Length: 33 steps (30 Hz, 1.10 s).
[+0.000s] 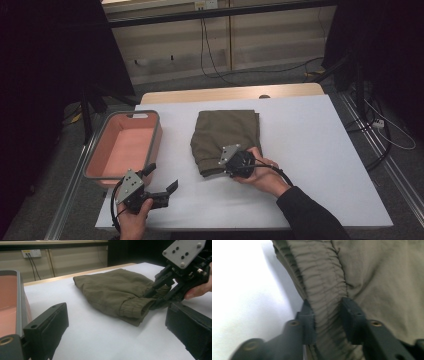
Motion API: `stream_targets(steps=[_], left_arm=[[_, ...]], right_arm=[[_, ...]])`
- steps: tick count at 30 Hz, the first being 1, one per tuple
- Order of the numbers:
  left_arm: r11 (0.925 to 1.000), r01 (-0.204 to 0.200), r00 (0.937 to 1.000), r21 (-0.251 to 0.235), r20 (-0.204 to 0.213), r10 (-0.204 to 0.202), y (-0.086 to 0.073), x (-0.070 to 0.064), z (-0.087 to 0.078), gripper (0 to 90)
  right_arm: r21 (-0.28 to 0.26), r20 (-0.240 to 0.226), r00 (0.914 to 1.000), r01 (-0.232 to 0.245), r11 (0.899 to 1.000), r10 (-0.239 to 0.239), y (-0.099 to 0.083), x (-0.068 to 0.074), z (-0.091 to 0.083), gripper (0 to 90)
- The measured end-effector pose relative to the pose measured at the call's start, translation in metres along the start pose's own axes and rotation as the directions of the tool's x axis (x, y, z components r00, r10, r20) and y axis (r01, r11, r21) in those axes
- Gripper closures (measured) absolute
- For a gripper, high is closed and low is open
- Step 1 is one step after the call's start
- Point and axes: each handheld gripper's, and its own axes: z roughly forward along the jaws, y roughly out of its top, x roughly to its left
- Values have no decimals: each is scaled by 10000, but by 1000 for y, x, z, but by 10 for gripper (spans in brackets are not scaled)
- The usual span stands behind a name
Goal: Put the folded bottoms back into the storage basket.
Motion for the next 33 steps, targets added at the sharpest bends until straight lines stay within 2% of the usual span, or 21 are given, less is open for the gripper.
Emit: stream_targets(steps=[1, 6, 8, 10, 12, 16, 20, 23, 29, 33], left_arm=[[10000, 28, 10000, -15, -1, -28, 0, 0, 0, 48], [10000, -46, 10000, 14, 15, 46, 0, 0, 1, 48], [10000, -34, 10000, 20, 11, 34, 0, 0, 1, 48], [10000, -44, 10000, 31, 17, 44, 0, 0, 1, 48], [10000, -34, 10000, -12, 10, 34, 1, 0, 1, 48], [9997, -236, 9997, -80, -72, 235, 2, -1, 0, 48], [9999, -126, 9997, -96, -202, 124, 2, -2, 1, 48], [10000, -66, 9998, -15, -189, 66, 2, -1, 3, 48], [9982, -175, 9997, 567, -171, 185, 5, 0, 7, 54], [9981, -75, 10000, 618, -44, 78, 8, 1, 11, 58]], right_arm=[[6, 69, 9999, 143, 9999, -143, 0, 1, 0, 714], [-166, -23, 10000, 61, 9998, -62, -2, -2, 0, 721], [-362, -304, 9995, 25, 9993, -36, -6, -7, 0, 713], [-730, -712, 9971, -328, 9968, 276, -10, -13, 1, 708], [-836, -898, 9954, -422, 9956, 346, -12, -15, 1, 711], [-699, -468, 9986, -261, 9972, 228, -9, -10, 0, 772], [-822, -407, 9975, -614, 9947, 582, -10, -11, -1, 792], [-1039, -603, 9933, -1041, 9891, 982, -11, -15, -3, 795], [-1537, -1060, 9808, -1789, 9718, 1638, -13, -22, -12, 796], [-1694, -1163, 9794, -1833, 9683, 1651, -12, -22, -18, 796]])
